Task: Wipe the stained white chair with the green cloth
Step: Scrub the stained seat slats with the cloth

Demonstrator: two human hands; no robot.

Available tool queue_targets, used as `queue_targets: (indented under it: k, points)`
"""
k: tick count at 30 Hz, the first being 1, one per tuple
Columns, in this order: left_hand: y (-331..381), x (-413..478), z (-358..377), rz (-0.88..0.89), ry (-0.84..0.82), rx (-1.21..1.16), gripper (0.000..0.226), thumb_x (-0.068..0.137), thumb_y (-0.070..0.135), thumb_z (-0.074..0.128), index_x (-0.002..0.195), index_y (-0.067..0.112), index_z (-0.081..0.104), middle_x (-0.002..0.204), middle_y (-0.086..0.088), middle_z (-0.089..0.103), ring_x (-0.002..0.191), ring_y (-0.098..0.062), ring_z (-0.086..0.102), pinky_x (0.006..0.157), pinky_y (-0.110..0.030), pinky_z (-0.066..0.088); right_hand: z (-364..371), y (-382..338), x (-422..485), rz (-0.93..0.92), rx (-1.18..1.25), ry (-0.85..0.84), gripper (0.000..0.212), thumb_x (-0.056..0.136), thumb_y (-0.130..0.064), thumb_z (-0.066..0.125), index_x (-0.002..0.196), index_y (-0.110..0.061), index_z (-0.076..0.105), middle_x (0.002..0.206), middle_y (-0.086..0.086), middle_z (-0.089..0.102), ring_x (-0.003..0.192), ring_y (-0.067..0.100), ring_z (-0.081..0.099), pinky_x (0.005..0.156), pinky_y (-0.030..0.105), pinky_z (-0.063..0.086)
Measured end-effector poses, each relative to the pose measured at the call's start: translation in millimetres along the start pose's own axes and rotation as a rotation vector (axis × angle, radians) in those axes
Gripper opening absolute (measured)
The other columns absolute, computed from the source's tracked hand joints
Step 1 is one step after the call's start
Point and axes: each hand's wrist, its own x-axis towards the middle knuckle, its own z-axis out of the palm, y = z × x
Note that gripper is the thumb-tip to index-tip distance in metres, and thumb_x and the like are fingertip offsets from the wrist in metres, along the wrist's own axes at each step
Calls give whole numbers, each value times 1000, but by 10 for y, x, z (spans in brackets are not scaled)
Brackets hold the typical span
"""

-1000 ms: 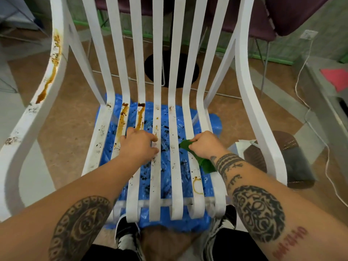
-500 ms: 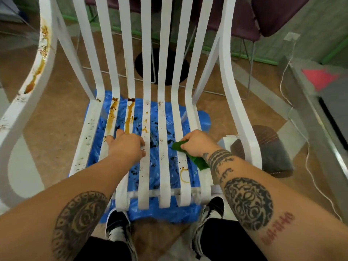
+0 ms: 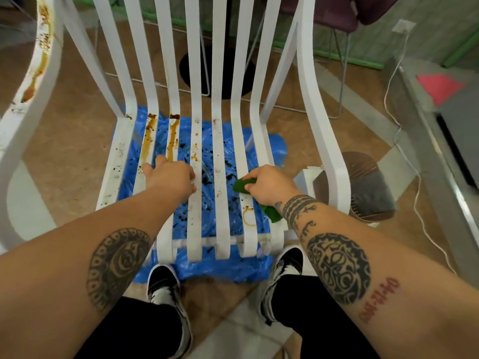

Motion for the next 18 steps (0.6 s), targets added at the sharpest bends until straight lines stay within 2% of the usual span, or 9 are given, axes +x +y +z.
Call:
queue_targets:
  k: [2, 5, 8, 10, 13, 18]
  points:
    - [-9, 0, 17, -6, 2, -5, 26, 92, 46, 69, 115, 34, 71, 119, -8, 63, 139, -34, 28, 113, -61, 21, 125, 49, -125, -6, 45, 42, 34, 96, -29, 65, 131, -31, 67, 121, 7, 71, 98, 25, 67, 87, 36, 59]
    - [-12, -13, 15, -6, 5, -6, 29, 93, 46, 67, 120, 35, 69, 122, -9, 63, 140, -34, 28, 114, -62, 21, 237, 118, -276, -39, 41, 1, 35, 97, -26, 64, 132, -32, 67, 127, 7, 69, 97, 25, 66, 87, 34, 58]
    - [-19, -27, 18, -15, -7, -9, 32, 93, 48, 67, 123, 36, 68, 128, -10, 61, 143, -34, 25, 115, -62, 19, 113, 153, -275, -19, -23, -22, 32, 96, -24, 62, 126, -32, 70, 122, 4, 70, 89, 21, 64, 79, 33, 58]
    - [-21, -19, 24, -17, 3, -9, 33, 93, 49, 67, 124, 36, 67, 130, -11, 60, 145, -34, 23, 116, -62, 19, 94, 168, -297, -1, -32, 37, 32, 98, -25, 61, 128, -30, 69, 122, 5, 70, 96, 23, 65, 81, 33, 57]
    - [-17, -1, 55, -14, 18, -18, 31, 93, 48, 68, 121, 37, 68, 127, -11, 61, 146, -34, 21, 116, -62, 19, 242, 196, -408, 30, 79, 93, 37, 99, -27, 60, 135, -32, 64, 126, 5, 69, 102, 25, 66, 85, 33, 56]
    - [-32, 1, 53, -24, -12, -36, 33, 90, 49, 71, 120, 35, 70, 130, -13, 59, 147, -34, 19, 116, -62, 17, 362, 210, -564, 31, 97, 14, 36, 99, -29, 60, 134, -34, 64, 124, 5, 70, 98, 25, 68, 82, 33, 57]
